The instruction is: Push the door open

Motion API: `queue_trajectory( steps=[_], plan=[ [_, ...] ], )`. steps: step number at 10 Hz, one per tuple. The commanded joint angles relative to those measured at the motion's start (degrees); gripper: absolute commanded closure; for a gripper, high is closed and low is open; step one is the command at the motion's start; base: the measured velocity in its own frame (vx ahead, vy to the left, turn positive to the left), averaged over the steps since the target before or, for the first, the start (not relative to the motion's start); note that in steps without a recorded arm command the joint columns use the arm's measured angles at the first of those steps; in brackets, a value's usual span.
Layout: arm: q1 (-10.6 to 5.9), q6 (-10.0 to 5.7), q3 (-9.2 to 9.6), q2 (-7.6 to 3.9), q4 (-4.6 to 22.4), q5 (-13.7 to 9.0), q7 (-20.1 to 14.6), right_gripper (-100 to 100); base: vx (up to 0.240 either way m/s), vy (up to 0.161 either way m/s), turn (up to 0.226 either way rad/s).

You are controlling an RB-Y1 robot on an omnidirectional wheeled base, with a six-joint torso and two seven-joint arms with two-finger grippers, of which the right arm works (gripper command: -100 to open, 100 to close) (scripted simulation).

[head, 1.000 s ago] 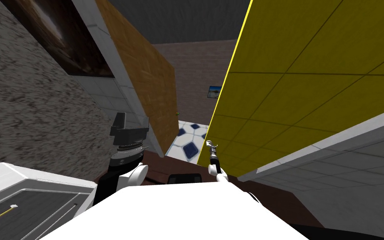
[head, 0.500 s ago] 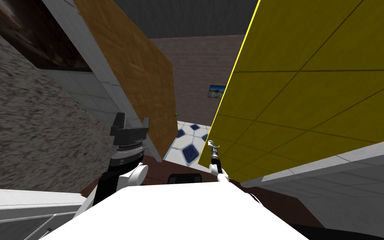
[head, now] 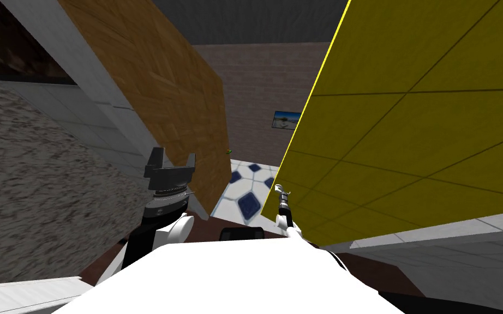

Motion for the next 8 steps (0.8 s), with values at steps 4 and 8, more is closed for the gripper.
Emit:
queue_trajectory(
  steps=[4,8],
  plan=[
    [1.64,0.96,-2.93,-0.49,-2.6,-1.7,1.5,100,0.167,0.02,-0.041],
    [1.84,0.87,-5.25,-1.03,-2.3,-3.1,2.3,100,0.191,0.028,-0.061]
  ],
)
